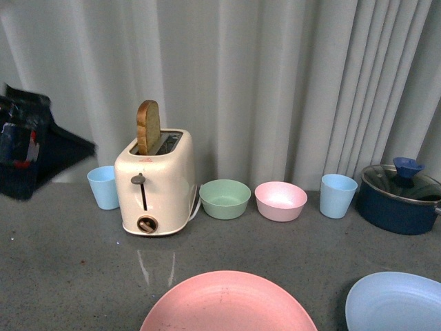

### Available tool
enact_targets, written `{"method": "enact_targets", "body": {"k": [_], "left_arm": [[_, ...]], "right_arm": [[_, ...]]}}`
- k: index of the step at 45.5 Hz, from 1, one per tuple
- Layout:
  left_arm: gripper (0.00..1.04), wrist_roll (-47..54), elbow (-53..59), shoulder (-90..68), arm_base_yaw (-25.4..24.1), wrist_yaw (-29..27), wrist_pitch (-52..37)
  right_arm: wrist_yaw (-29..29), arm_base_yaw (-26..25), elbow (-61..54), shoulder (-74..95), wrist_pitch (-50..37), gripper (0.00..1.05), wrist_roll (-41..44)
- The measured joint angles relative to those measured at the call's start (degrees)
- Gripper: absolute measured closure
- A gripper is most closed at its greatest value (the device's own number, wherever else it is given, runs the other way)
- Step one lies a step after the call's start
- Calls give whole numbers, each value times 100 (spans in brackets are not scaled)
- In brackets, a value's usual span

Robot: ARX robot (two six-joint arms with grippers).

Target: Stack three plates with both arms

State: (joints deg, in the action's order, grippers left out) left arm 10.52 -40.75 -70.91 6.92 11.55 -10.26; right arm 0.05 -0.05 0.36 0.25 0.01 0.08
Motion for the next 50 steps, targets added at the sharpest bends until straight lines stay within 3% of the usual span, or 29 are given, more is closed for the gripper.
{"method": "enact_targets", "body": {"k": [3,6,13,21,50], "left_arm": [[29,-435,769,461,-2,-1093,-1397],[38,-640,1318,866,-83,-1508,-2063],[61,-920,2173,1672,-575,-1222,-2542],[100,-992,2900,2240,-682,-1150,-2570],[101,-1040,3801,4113,-682,-1154,-1639]], "right_arm": [[2,0,0,0,0,7,0],[0,0,0,0,0,7,0],[2,0,0,0,0,7,0],[0,0,0,0,0,7,0],[0,0,0,0,0,7,0]]}}
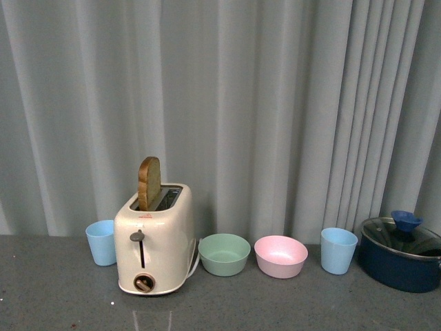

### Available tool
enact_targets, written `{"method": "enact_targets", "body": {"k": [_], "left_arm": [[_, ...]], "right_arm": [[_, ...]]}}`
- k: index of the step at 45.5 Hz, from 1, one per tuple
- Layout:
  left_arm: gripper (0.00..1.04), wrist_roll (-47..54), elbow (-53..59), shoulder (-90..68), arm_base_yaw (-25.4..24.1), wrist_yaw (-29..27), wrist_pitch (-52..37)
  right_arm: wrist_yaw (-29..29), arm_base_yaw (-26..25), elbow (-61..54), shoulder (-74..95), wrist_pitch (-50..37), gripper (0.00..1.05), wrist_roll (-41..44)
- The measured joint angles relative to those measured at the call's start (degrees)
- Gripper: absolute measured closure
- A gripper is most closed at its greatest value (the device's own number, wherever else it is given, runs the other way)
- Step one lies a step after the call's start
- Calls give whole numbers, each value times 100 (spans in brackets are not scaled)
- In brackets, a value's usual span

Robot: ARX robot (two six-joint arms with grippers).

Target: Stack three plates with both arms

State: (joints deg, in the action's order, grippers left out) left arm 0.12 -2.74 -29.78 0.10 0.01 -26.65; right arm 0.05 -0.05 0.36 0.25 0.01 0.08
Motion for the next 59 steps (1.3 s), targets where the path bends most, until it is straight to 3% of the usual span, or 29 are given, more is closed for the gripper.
{"method": "enact_targets", "body": {"k": [47,51,59], "left_arm": [[101,-13,118,1978,-2,-2,1646],[101,-15,116,2675,0,-2,2549],[101,-15,116,2953,0,0,2662]], "right_arm": [[0,0,0,0,0,7,0],[0,0,0,0,0,7,0],[0,0,0,0,0,7,0]]}}
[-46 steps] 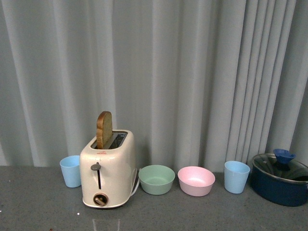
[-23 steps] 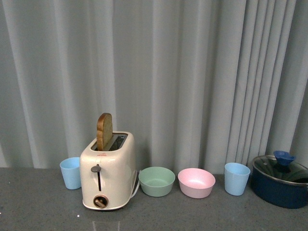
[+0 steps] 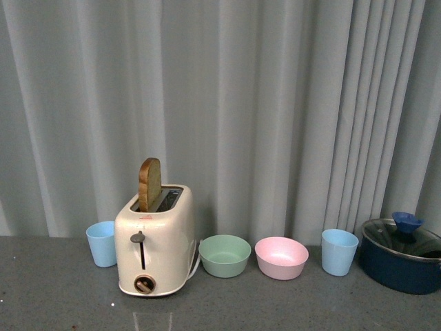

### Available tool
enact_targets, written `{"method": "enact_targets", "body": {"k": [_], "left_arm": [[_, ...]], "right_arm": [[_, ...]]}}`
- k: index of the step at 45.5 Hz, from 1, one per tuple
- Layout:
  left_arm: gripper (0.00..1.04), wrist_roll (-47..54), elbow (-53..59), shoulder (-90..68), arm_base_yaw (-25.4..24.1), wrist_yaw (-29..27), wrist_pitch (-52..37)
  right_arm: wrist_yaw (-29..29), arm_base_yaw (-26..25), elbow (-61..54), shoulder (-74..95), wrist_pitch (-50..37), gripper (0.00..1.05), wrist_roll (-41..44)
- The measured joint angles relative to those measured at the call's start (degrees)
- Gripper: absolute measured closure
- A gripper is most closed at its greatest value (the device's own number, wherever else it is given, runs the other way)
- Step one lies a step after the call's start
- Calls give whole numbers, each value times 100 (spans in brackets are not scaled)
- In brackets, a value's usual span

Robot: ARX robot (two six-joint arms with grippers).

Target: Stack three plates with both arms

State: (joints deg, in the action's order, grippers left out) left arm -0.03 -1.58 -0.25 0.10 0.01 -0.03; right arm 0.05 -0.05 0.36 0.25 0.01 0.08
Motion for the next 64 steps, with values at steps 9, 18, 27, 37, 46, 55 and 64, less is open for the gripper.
{"method": "enact_targets", "body": {"k": [9,18,27,37,46,55,64], "left_arm": [[101,0,0,0,-2,-2,0],[101,0,0,2,0,-2,0],[66,-4,0,2,0,-2,0],[23,-7,0,2,0,-4,0],[7,-2,0,9,0,0,0],[7,-2,0,9,0,0,0],[7,-2,0,9,0,0,0]], "right_arm": [[0,0,0,0,0,7,0],[0,0,0,0,0,7,0],[0,0,0,0,0,7,0],[-2133,704,254,505,442,7,-492],[-2216,-310,645,2312,-1375,7,-640],[-785,-1628,1646,5309,-3016,7,-822],[-11,-2302,3563,8341,-2225,7,-767]]}}
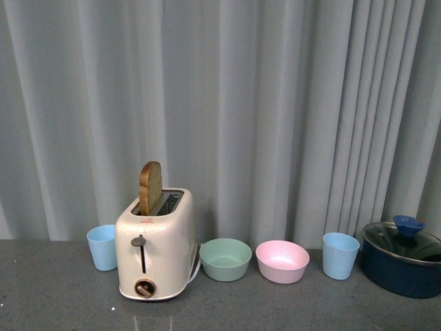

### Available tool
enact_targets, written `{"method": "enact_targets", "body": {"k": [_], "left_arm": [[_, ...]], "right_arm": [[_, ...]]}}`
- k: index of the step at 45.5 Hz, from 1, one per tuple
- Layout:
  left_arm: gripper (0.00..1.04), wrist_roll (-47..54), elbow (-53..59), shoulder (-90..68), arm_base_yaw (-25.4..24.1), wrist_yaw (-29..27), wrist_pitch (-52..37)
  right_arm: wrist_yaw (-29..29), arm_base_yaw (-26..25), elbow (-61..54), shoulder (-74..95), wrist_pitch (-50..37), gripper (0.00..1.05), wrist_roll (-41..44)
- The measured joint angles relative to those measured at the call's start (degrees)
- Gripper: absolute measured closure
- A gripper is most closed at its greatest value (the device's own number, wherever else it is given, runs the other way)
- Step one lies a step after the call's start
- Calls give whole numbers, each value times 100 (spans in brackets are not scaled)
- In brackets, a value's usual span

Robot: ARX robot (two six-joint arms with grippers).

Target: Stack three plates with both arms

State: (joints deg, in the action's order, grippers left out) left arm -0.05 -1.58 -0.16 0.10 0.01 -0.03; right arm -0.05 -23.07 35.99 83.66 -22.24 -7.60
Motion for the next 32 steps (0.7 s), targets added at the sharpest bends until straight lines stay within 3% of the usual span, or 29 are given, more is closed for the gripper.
{"method": "enact_targets", "body": {"k": [6,17,32], "left_arm": [[7,0,0,0,0,0,0],[7,0,0,0,0,0,0],[7,0,0,0,0,0,0]], "right_arm": [[470,-52,918,1080,743,7,844],[533,63,667,1499,708,7,2258],[938,13,120,1764,138,7,2411]]}}
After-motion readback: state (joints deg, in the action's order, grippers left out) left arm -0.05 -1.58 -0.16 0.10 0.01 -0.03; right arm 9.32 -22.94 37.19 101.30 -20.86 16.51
